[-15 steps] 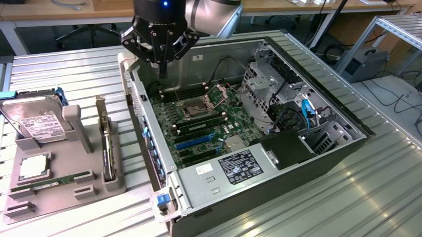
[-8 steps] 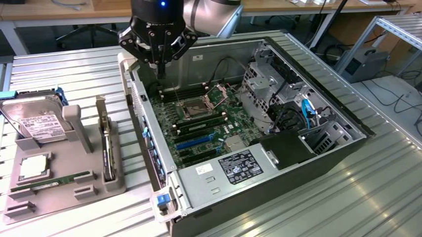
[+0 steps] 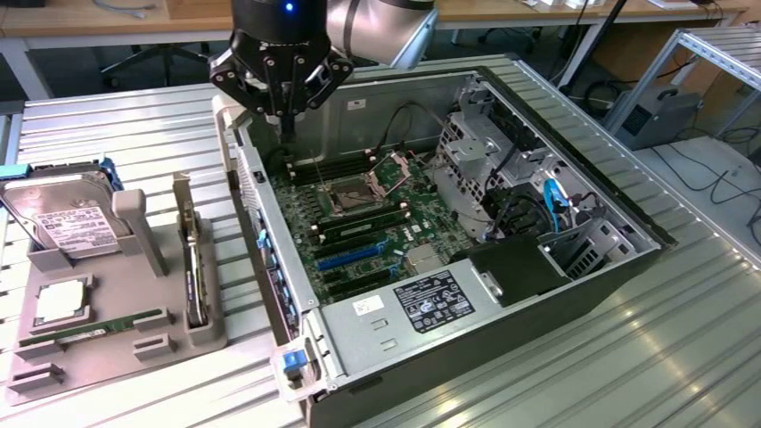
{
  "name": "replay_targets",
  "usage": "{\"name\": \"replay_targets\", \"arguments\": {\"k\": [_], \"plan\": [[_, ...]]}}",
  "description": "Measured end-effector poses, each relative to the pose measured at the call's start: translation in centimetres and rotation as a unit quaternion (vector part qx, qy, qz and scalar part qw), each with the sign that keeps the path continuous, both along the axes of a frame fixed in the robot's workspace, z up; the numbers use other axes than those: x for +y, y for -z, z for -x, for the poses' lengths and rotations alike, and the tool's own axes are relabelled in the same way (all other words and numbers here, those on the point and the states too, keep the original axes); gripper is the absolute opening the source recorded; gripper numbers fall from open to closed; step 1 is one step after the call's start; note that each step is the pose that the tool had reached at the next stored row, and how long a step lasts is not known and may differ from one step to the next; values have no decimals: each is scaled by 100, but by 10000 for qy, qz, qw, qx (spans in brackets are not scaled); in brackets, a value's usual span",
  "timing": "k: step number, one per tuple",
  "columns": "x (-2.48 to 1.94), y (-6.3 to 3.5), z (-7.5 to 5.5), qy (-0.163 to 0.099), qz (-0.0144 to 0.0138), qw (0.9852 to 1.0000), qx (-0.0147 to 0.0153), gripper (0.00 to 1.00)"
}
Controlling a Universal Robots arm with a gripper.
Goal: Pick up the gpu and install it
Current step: 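Reach for the gpu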
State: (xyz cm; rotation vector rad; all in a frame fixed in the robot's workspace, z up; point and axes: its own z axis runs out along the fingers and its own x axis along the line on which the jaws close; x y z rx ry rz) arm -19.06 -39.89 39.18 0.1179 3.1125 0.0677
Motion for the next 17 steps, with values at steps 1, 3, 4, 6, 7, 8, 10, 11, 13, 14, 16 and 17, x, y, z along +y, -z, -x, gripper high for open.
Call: {"name": "replay_targets", "arguments": {"k": [1, 3, 4, 6, 7, 8, 10, 11, 13, 14, 16, 17], "plan": [[0, 0, 4, 0, 0, 10000, 0, 11], [0, 0, 12, 0, 0, 10000, 0, 11], [0, 1, 16, 0, 0, 10000, 0, 11], [0, 1, 27, 0, 0, 10000, 0, 11], [0, 1, 31, 0, 0, 10000, 0, 11], [0, 1, 36, 0, 0, 10000, 0, 11], [0, 1, 45, 0, 0, 10000, 0, 11], [0, 1, 49, 0, 0, 10000, 0, 11], [0, 1, 58, 0, 0, 10000, 0, 11], [0, 2, 63, 0, 0, 10000, 0, 11], [0, 2, 72, 0, 0, 10000, 0, 11], [0, 2, 75, 0, 0, 10000, 0, 11]]}}
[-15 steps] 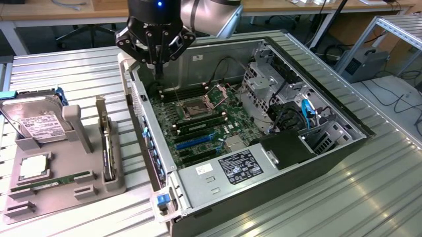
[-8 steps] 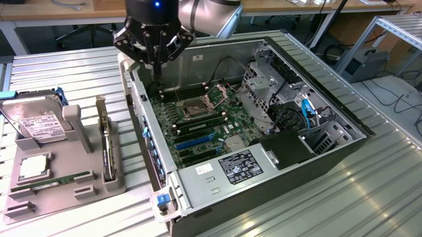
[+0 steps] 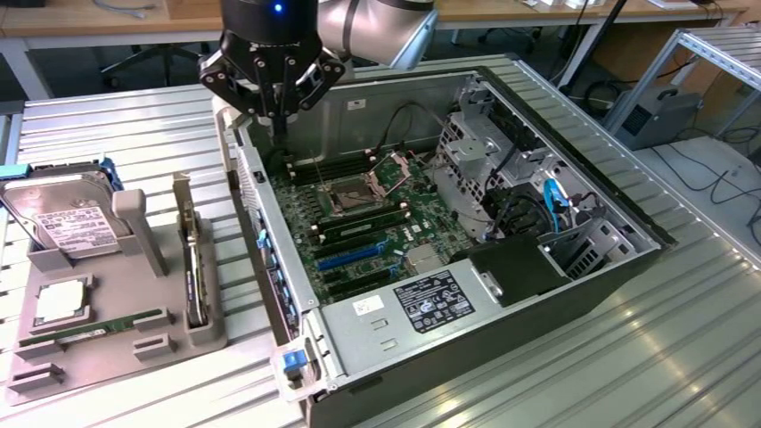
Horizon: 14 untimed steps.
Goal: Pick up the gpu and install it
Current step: 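Reach for the gpu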
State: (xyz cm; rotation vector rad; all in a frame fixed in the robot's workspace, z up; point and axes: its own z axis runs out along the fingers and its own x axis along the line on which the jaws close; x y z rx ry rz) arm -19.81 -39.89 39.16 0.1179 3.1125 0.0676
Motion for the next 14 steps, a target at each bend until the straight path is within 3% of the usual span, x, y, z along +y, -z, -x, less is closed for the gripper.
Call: {"name": "replay_targets", "arguments": {"k": [14], "plan": [[0, 2, 59, 0, 0, 10000, 0, 11]]}}
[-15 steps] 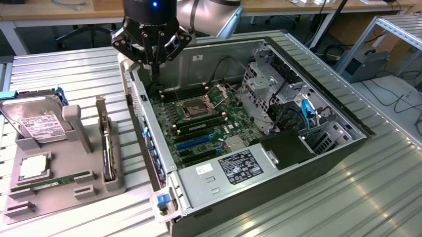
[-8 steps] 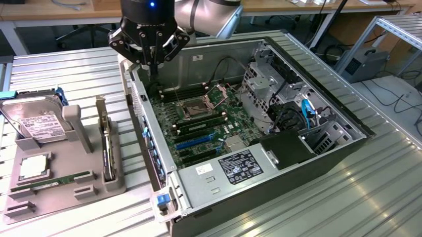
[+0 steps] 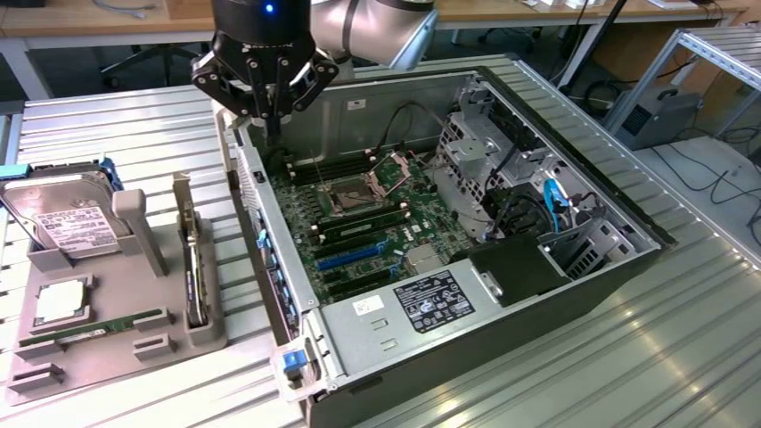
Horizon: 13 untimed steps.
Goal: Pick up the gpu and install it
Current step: 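Reach for the gpu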
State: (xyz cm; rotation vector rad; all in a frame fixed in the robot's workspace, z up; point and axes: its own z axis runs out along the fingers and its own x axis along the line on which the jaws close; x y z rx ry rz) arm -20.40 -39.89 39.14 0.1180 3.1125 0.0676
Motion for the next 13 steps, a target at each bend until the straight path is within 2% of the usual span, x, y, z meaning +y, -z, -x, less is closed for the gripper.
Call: {"name": "replay_targets", "arguments": {"k": [13], "plan": [[0, 2, 86, 0, 0, 10000, 0, 11]]}}
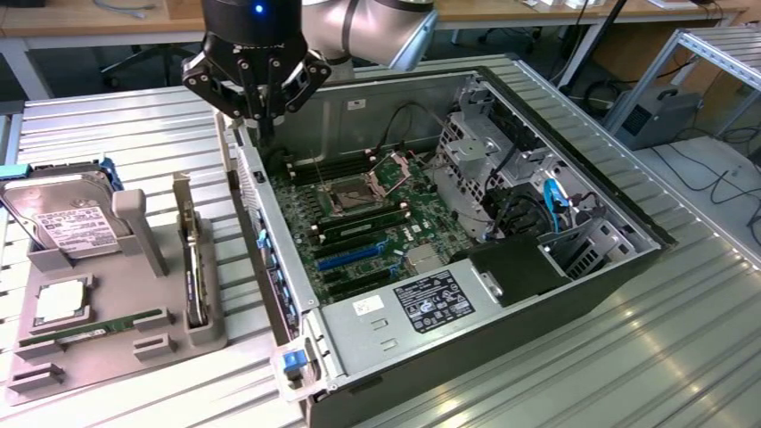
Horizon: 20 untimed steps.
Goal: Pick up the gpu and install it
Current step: 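Reach for the gpu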
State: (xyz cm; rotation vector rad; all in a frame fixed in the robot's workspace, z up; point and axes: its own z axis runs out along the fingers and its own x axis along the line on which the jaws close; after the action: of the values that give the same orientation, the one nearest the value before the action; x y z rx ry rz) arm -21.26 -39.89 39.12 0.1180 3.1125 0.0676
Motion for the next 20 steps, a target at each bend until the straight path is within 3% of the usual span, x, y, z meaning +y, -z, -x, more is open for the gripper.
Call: {"name": "replay_targets", "arguments": {"k": [20], "plan": [[0, 3, 152, 0, 0, 10000, 0, 11]]}}
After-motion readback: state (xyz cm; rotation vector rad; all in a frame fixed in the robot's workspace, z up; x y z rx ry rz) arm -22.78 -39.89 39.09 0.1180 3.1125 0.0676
